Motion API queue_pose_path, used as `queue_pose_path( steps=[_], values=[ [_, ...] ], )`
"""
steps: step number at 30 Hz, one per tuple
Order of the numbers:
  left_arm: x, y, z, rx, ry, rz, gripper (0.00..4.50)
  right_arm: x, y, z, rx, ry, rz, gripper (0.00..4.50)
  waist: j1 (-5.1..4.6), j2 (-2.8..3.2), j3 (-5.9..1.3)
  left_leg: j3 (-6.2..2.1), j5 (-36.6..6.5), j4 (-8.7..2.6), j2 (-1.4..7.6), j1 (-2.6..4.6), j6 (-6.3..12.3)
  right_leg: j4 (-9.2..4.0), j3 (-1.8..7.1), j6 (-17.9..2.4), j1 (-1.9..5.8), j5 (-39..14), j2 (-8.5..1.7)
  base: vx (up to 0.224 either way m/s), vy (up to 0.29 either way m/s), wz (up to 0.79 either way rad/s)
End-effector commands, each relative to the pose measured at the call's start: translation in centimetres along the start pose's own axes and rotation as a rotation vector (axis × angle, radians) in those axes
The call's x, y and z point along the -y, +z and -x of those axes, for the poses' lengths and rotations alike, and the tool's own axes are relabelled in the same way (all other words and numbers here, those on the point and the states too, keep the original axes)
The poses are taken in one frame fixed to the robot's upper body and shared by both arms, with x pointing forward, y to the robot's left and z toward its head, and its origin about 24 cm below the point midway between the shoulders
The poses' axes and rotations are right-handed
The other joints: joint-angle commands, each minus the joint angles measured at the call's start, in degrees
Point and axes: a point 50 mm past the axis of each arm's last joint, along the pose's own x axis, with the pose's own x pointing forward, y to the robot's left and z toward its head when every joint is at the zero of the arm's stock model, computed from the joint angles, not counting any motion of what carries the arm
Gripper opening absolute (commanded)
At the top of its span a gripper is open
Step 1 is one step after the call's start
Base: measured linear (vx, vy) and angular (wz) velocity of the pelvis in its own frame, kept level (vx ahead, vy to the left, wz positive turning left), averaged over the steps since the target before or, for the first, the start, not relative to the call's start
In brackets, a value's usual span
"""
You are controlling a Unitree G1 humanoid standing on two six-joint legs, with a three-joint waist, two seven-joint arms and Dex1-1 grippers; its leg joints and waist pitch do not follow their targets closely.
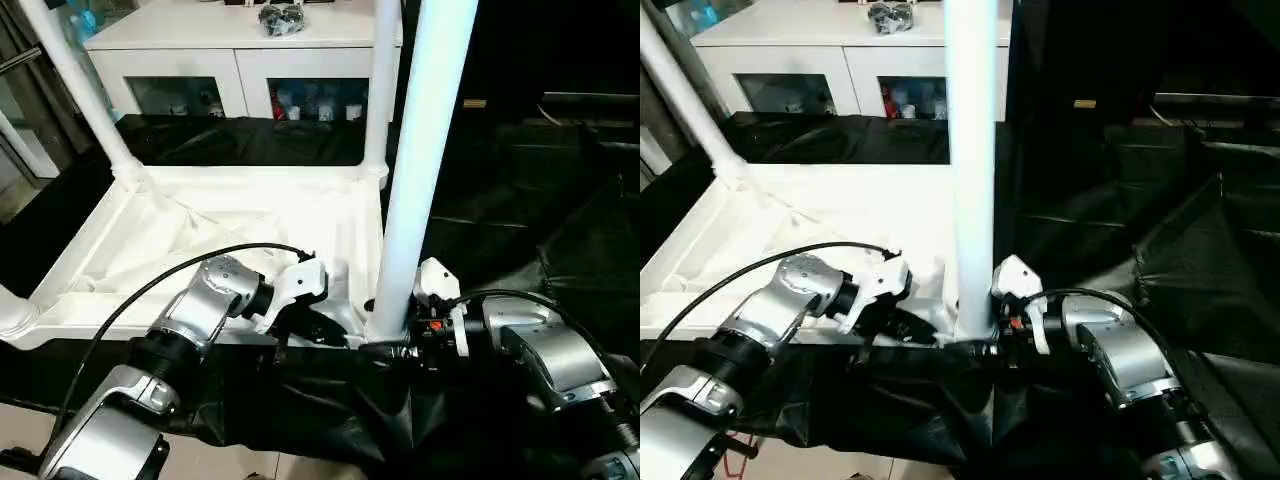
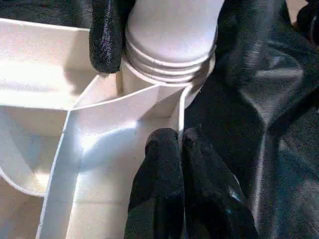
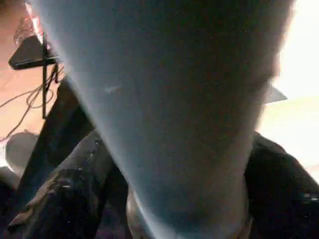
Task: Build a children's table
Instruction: Rotate leg to tighten
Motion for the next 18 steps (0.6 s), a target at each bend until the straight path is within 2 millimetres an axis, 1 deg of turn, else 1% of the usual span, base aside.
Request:
queue_pose_path(
  steps=[1, 2, 3, 7, 9, 10, 11, 13, 14, 15, 16, 17, 18],
  values=[
    [0.2, 0.8, -0.4, 0.022, -0.027, -0.033, 0.0, -0.9, -0.1, -1.0, -0.007, 0.076, -0.008, 3.49, -0.1, -0.87, -3.45, 0.77, -13.4, -3.33, 0.09, 0.44, 3.46, -3.11, 0.14, -15.3, 2.84, -8.3, -0.88, 0.0, 0.0, 0.0],
    [0.2, 0.8, -0.4, 0.024, -0.031, -0.029, 0.0, -0.9, 0.0, -1.1, -0.005, 0.083, -0.009, 3.41, -0.1, -0.9, -3.46, 0.77, -13.2, -3.33, 0.09, 0.44, 3.54, -3.09, 0.12, -15.3, 2.83, -8.1, -0.85, 0.0, 0.0, 0.0],
    [0.3, 0.8, -0.4, 0.025, -0.034, -0.027, 0.0, -1.0, 0.0, -1.2, -0.005, 0.089, -0.009, 3.24, -0.07, -1.05, -3.49, 0.78, -12.8, -3.27, 0.08, 0.4, 3.75, -3.02, 0.11, -15.3, 2.88, -7.6, -0.83, 0.0, 0.0, 0.0],
    [0.4, 0.7, -0.6, 0.033, -0.031, -0.018, 0.0, -1.2, -0.1, -1.5, 0.0, 0.096, -0.017, 2.87, 0.02, -0.92, -3.62, 0.81, -11.6, -3.1, 0.08, 0.44, 4.26, -2.87, 0.09, -15.7, 2.84, -6.2, -0.83, 0.0, 0.0, 0.0],
    [0.3, 0.7, -0.6, 0.038, -0.02, -0.016, 0.0, -1.2, -0.1, -1.6, 0.003, 0.089, -0.023, 2.72, 0.04, -0.93, -3.54, 0.82, -12.0, -3.14, 0.09, 0.46, 4.24, -2.92, 0.07, -15.7, 2.82, -6.6, -0.81, 0.0, 0.0, 0.0],
    [0.2, 0.7, -0.8, 0.05, -0.001, -0.01, 0.0, -1.2, -0.2, -1.8, 0.016, 0.068, -0.033, 2.69, 0.01, -1.03, -3.49, 0.85, -12.4, -3.16, 0.07, 0.44, 4.14, -3.0, 0.09, -15.5, 2.81, -7.4, -0.82, 0.0, 0.0, 0.0],
    [0.2, 0.7, -0.8, 0.05, -0.001, -0.01, 0.0, -1.2, -0.2, -1.8, 0.016, 0.067, -0.033, 2.66, 0.04, -1.0, -3.51, 0.82, -12.5, -3.19, 0.1, 0.47, 4.04, -2.99, 0.1, -15.4, 2.81, -7.7, -0.86, 0.0, 0.0, 0.0],
    [-0.4, 0.8, -1.1, 0.063, 0.072, 0.008, 0.0, -0.6, -0.5, -2.2, 0.05, -0.042, -0.049, 2.63, 0.01, -1.04, -3.41, 0.83, -13.1, -3.27, 0.06, 0.46, 3.63, -3.17, 0.13, -14.9, 2.74, -9.3, -0.86, 0.0, 0.0, 0.0],
    [-0.6, 0.9, -1.2, 0.065, 0.1, 0.014, 0.0, -0.3, -0.5, -2.4, 0.057, -0.079, -0.052, 2.63, -0.07, -0.98, -3.29, 0.82, -13.5, -3.36, 0.05, 0.4, 3.37, -3.27, 0.16, -14.7, 2.64, -10.2, -0.93, 0.0, 0.0, 0.0],
    [-0.7, 0.9, -1.2, 0.068, 0.116, 0.018, 0.0, -0.1, -0.6, -2.5, 0.061, -0.108, -0.059, 2.63, -0.36, -1.07, -3.15, 0.78, -14.9, -3.52, -0.11, 0.42, 2.55, -3.52, 0.1, -14.0, 2.58, -12.8, -0.9, 0.0, 0.0, 0.0],
    [-1.4, 1.3, -1.6, 0.091, 0.203, 0.037, 0.0, 0.9, -0.9, -3.0, 0.073, -0.24, -0.103, 2.62, -0.56, -1.04, -3.04, 0.77, -16.5, -3.66, -0.13, 0.57, 1.92, -3.85, 0.13, -13.1, 2.38, -15.9, -0.97, 0.0, 0.0, 0.0],
    [-1.7, 1.5, -1.9, 0.103, 0.249, 0.052, 0.0, 1.4, -1.1, -3.3, 0.081, -0.304, -0.132, 2.62, -0.81, -0.96, -2.83, 0.76, -17.5, -3.73, -0.29, 0.54, 1.34, -4.02, 0.11, -12.6, 2.2, -18.0, -0.97, -0.055, -0.001, -0.04],
    [-2.0, 1.7, -2.2, 0.112, 0.286, 0.064, 0.0, 1.7, -1.2, -3.5, 0.087, -0.353, -0.156, 2.62, -1.32, -1.11, -2.78, 0.49, -19.2, -3.96, -0.46, 0.61, 0.29, -4.28, -0.1, -11.2, 2.34, -22.0, -0.99, 0.0, 0.0, 0.0]
  ],
)
